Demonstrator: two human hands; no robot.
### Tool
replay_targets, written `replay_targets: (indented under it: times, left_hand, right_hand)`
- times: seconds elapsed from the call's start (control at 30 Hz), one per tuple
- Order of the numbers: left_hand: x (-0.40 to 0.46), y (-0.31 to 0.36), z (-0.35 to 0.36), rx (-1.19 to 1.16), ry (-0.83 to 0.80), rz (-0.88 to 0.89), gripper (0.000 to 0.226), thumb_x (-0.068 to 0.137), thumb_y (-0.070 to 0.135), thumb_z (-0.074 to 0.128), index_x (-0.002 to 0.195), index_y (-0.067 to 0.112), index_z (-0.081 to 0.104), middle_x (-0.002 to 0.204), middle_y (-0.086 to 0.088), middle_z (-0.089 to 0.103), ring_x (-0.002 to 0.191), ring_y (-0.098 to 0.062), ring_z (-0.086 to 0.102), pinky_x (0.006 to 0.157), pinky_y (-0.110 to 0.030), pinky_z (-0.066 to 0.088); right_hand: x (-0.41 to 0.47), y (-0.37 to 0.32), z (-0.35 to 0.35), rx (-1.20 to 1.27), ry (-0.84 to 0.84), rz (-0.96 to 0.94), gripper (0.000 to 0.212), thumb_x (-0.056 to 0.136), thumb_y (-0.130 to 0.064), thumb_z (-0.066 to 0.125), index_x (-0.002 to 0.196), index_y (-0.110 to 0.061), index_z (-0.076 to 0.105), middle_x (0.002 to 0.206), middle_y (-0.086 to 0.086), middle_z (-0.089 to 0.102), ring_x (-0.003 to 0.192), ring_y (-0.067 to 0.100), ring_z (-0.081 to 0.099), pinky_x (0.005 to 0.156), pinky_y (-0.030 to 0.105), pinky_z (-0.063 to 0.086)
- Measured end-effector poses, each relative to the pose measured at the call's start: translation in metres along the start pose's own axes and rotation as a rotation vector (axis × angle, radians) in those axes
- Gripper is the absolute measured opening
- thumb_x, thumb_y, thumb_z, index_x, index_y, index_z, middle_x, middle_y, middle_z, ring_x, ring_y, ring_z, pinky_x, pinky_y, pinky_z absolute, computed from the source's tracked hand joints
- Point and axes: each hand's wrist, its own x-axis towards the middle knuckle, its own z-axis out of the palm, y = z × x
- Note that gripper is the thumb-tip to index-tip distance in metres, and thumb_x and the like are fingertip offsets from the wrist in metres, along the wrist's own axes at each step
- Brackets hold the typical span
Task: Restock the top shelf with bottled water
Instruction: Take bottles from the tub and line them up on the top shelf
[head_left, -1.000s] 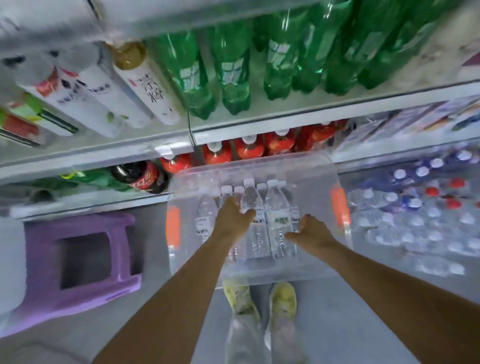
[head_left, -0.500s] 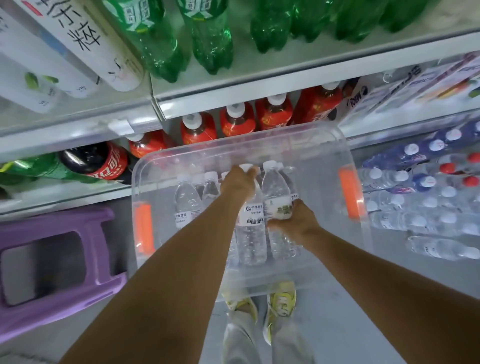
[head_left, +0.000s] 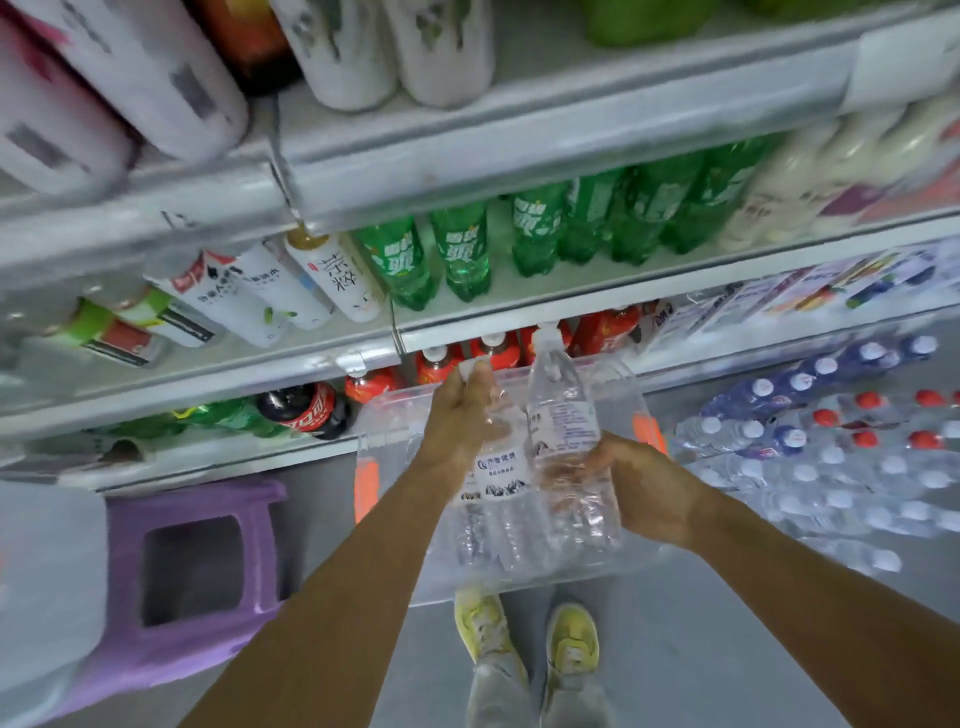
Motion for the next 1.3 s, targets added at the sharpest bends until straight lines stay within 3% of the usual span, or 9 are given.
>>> replay_targets:
  times: [0.13,0.2,0.33,0.4,0.5,0.7,0.83,1.2,1.3]
  left_hand:
    - [-0.048,0.073,-0.011,0.013,0.062,0.076,0.080,0.086,0.071,0.053,0.132,0.005,0.050,0.120,-0.007,0.062,0.108,-0.027,0.066,0.097,-0.046,0.052]
    - [-0.072,0.109,-0.017,0.028,0.049,0.151,0.092,0.076,0.080,0.054,0.132,0.008,0.051,0.129,-0.012,0.061,0.113,-0.024,0.063,0.099,-0.047,0.050]
    - [-0.122,0.179,-0.026,0.111,0.113,0.316,0.044,0.102,0.047,0.041,0.102,0.007,0.061,0.097,-0.002,0.067,0.091,-0.013,0.064,0.074,-0.020,0.052]
    - [-0.146,0.210,-0.030,0.117,0.144,0.394,0.042,0.102,0.047,0.042,0.098,0.009,0.061,0.095,-0.002,0.069,0.093,-0.014,0.065,0.088,-0.038,0.054]
    - [-0.183,0.255,-0.035,0.108,0.180,0.482,0.044,0.102,0.044,0.041,0.095,0.005,0.061,0.084,0.000,0.069,0.084,-0.012,0.063,0.089,-0.042,0.051]
    - [-0.254,0.332,-0.046,0.048,0.199,0.639,0.042,0.103,0.042,0.041,0.087,0.010,0.060,0.070,0.003,0.067,0.074,-0.018,0.062,0.084,-0.046,0.055]
    - [-0.285,0.379,-0.056,0.005,0.216,0.675,0.047,0.102,0.047,0.041,0.093,0.006,0.062,0.072,0.000,0.069,0.074,-0.023,0.069,0.085,-0.048,0.058]
    - [-0.336,0.521,-0.116,0.018,0.341,0.903,0.049,0.101,0.045,0.041,0.082,0.007,0.066,0.075,-0.007,0.072,0.073,-0.023,0.064,0.073,-0.035,0.046]
    - [-0.343,0.559,-0.139,-0.028,0.341,0.942,0.047,0.100,0.039,0.044,0.082,0.002,0.067,0.072,-0.014,0.073,0.065,-0.022,0.066,0.069,-0.032,0.051]
  right_hand:
    - [-0.059,-0.046,0.046,-0.041,-0.077,-0.023,0.024,0.070,-0.022,0.073,0.094,-0.022,0.077,0.107,0.007,0.072,0.089,0.020,0.071,0.069,0.031,0.057]
    - [-0.080,-0.063,0.067,-0.120,-0.054,-0.041,0.048,0.069,-0.038,0.079,0.114,-0.026,0.067,0.129,-0.002,0.061,0.108,0.017,0.062,0.079,0.034,0.054]
    - [-0.121,-0.095,0.104,-0.245,0.085,-0.232,0.078,0.042,-0.062,0.089,0.113,-0.037,0.069,0.154,-0.007,0.033,0.144,0.021,0.029,0.118,0.055,0.021]
    - [-0.141,-0.112,0.118,-0.245,0.045,-0.285,0.070,0.046,-0.053,0.091,0.109,-0.028,0.071,0.144,0.005,0.051,0.132,0.026,0.047,0.111,0.051,0.036]
    - [-0.186,-0.142,0.144,-0.223,-0.067,-0.391,0.031,0.071,-0.032,0.077,0.092,-0.012,0.066,0.087,0.006,0.074,0.075,0.018,0.070,0.068,0.028,0.057]
    - [-0.243,-0.196,0.189,-0.348,-0.153,-0.568,0.065,0.040,-0.036,0.084,0.096,-0.007,0.069,0.098,0.018,0.067,0.086,0.031,0.064,0.090,0.046,0.051]
    - [-0.279,-0.229,0.227,-0.414,-0.227,-0.681,0.065,0.055,-0.037,0.078,0.109,-0.003,0.067,0.105,0.021,0.070,0.092,0.038,0.066,0.093,0.052,0.049]
    - [-0.377,-0.342,0.343,-0.609,-0.199,-1.202,0.041,0.074,-0.036,0.075,0.107,-0.013,0.065,0.089,0.001,0.074,0.072,0.010,0.072,0.060,0.023,0.054]
    - [-0.398,-0.383,0.377,-0.580,-0.143,-1.305,0.046,0.067,-0.044,0.081,0.103,-0.019,0.067,0.101,0.001,0.071,0.092,0.014,0.070,0.084,0.039,0.056]
